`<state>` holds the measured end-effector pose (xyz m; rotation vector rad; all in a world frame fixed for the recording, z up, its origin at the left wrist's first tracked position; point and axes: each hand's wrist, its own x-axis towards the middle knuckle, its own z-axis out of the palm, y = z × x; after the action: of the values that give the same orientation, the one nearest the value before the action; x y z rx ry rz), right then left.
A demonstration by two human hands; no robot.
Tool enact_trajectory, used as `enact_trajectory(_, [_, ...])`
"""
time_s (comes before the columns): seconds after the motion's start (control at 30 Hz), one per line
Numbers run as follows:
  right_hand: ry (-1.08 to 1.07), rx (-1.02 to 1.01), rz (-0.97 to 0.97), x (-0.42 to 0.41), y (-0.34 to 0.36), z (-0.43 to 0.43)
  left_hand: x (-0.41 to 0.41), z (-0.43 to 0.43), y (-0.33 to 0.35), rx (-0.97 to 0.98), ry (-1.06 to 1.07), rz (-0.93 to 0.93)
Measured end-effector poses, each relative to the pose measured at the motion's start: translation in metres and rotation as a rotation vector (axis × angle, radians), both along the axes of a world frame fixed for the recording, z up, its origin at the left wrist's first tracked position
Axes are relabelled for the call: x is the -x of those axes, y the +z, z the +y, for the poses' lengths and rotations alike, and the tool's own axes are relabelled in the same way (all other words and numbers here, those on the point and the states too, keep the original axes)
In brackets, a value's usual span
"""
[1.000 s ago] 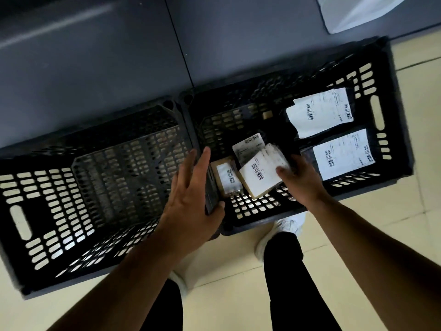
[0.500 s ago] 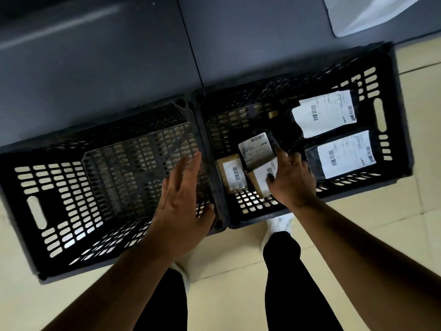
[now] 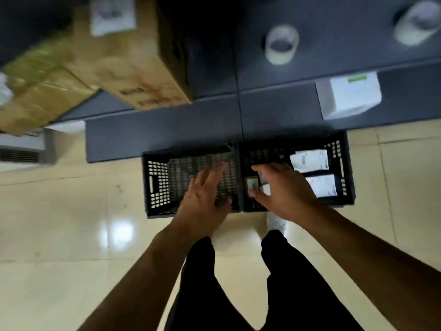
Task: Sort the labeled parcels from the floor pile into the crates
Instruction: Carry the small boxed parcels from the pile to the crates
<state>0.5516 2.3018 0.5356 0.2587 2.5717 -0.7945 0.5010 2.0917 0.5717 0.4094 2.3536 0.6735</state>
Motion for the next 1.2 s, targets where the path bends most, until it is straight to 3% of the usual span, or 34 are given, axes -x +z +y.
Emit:
enact_trajectory(0.13, [0.077,0.132,0.139,0.009,0.119,-0.025,-0.011,-0.027,0.105,-0.108,0.184,0.003])
enact_trajectory(0.27, [0.227,0.210,0.306,0.019,0.224,-0.075,-0.036,-0.089,0.202,-0.185,0.394,0.181])
enact_trajectory(0.47, [0.393,0.326,0.495,0.032,0.312,-0.186,-0.071,-0.202,0.289,-0.273,0.575,0.463])
enact_trajectory(0.87, [0.730,0.325,0.708,-0.005,0.408,-0.469,-0.175,-0.461,0.357,-0.334,0.859,0.776])
enact_trajectory(1.2, [0.918,0.401,0.696,-0.019,0.422,-0.604,-0.224,-0.584,0.364,-0.318,1.050,0.848])
